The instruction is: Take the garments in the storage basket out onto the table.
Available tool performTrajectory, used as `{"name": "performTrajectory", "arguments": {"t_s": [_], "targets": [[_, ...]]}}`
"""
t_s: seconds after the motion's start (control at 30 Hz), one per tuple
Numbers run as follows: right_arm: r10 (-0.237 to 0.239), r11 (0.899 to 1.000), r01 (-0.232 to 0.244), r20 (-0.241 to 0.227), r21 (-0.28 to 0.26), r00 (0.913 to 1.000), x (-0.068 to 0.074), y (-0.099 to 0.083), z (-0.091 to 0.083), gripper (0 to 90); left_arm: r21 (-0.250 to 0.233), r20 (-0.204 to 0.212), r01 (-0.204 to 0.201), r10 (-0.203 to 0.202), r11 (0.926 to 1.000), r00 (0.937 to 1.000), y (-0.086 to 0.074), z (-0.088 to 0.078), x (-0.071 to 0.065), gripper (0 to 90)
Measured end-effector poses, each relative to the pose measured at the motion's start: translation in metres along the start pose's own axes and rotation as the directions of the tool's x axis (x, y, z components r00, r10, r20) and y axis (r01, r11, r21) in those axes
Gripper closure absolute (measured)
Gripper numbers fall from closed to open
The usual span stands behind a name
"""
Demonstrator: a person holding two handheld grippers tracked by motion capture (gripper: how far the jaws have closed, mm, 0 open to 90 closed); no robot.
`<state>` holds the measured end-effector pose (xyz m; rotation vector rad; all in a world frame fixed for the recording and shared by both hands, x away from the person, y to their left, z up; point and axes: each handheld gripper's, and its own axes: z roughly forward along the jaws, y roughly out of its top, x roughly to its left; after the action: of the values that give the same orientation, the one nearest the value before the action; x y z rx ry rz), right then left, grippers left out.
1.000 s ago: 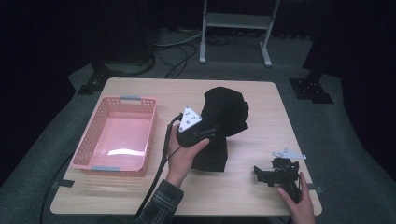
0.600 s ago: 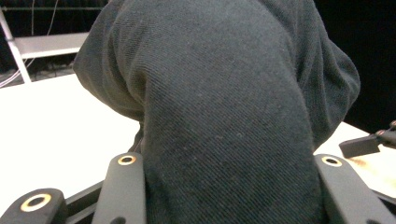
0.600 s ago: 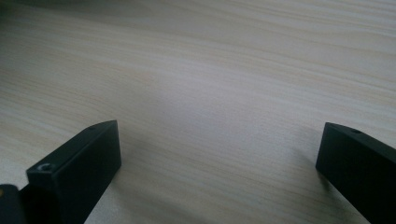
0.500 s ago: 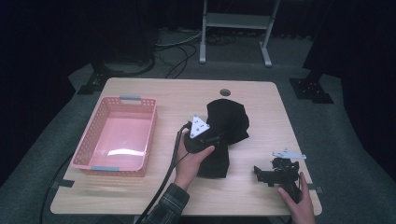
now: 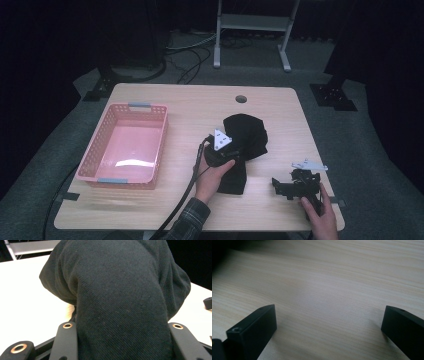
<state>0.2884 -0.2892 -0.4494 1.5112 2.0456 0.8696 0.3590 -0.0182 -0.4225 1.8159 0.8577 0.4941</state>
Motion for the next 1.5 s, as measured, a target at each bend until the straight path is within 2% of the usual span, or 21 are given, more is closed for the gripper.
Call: {"name": "performTrajectory", "arguments": {"t_s": [0.37,0.57,0.7,0.93,1.07,1.3,1.5], "targets": [[0.000,1.000,0.000,0.000,0.000,1.0000,0.000,0.000,0.000,0.0,0.044,-0.043,-0.005,0.007,0.9990,0.9991,-0.002,0.008,-0.002,49.8],[0.001,1.000,-0.001,0.000,-0.001,1.0000,0.000,0.000,0.000,0.0,0.122,-0.064,-0.005,0.013,0.9925,0.9979,-0.001,0.016,-0.003,48.9],[0.001,1.000,-0.001,0.000,0.000,1.0000,0.000,0.000,0.000,0.0,0.140,-0.069,0.006,0.004,0.9902,0.9976,-0.001,0.019,-0.002,47.3],[0.001,1.000,-0.001,0.000,0.000,1.0000,0.000,0.000,0.000,0.0,0.161,-0.074,0.012,0.000,0.9869,0.9973,0.000,0.020,-0.002,38.7],[0.001,1.000,-0.001,0.000,0.000,1.0000,0.000,0.000,0.000,0.0,0.169,-0.071,0.029,-0.017,0.9853,0.9973,0.000,0.021,0.000,33.9],[0.001,1.000,-0.001,0.000,0.000,1.0000,0.000,0.000,0.000,0.0,0.182,-0.067,0.018,-0.006,0.9831,0.9977,-0.001,0.020,-0.002,23.0],[0.000,1.000,0.000,0.000,-0.001,1.0000,0.000,0.000,0.000,0.0,0.183,-0.067,0.020,-0.008,0.9828,0.9977,-0.001,0.021,-0.002,17.2]]}}
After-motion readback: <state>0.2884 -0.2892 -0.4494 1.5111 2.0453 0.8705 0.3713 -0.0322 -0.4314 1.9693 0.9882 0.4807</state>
